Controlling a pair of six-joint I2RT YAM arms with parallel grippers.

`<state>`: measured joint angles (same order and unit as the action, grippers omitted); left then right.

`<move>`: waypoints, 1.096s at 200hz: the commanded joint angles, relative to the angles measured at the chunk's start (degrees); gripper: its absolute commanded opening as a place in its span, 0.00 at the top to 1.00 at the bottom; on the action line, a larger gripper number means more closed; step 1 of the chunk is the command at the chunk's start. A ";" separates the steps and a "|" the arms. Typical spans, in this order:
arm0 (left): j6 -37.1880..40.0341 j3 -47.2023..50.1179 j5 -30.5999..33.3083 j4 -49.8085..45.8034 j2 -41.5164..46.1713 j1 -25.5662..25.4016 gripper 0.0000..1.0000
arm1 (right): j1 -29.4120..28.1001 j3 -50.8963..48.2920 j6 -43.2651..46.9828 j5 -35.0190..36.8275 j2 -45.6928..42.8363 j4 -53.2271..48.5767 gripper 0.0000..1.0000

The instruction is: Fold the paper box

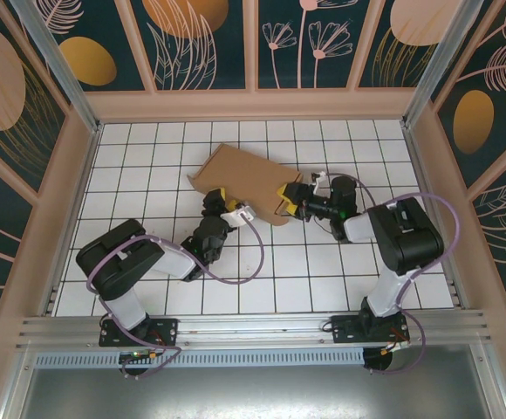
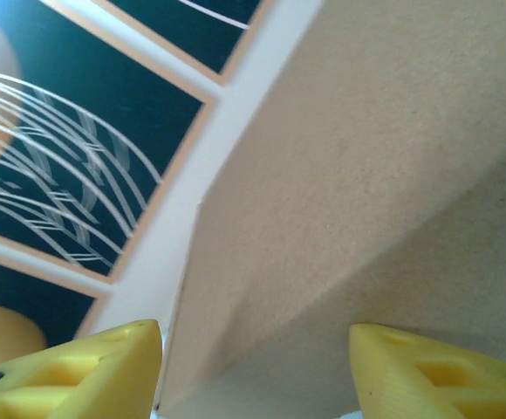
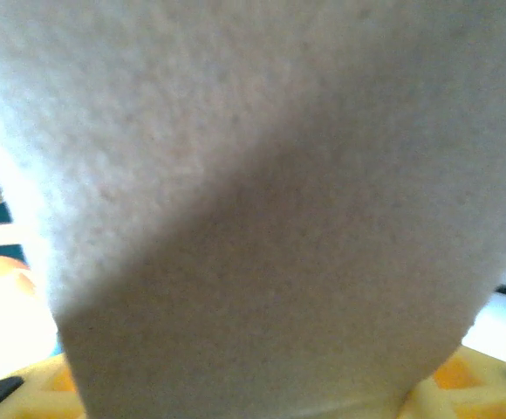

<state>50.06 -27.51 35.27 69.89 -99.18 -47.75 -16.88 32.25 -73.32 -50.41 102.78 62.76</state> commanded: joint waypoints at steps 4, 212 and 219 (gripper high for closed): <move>3.42 0.51 0.38 7.57 -0.03 -0.26 0.38 | -1.75 -2.67 -21.08 -11.68 5.30 33.09 0.62; 16.59 -4.03 -20.69 -62.40 40.46 -0.49 0.24 | -0.47 -0.72 8.30 -10.50 -14.14 -14.15 0.62; 16.09 -4.91 -20.83 -64.85 40.46 -0.81 0.24 | -0.35 -0.53 8.57 -10.41 -14.58 -14.97 0.62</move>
<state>63.79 -28.71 17.08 16.49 -59.59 -47.70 -16.91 30.48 -66.50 -59.27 91.18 48.99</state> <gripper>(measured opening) 0.762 0.519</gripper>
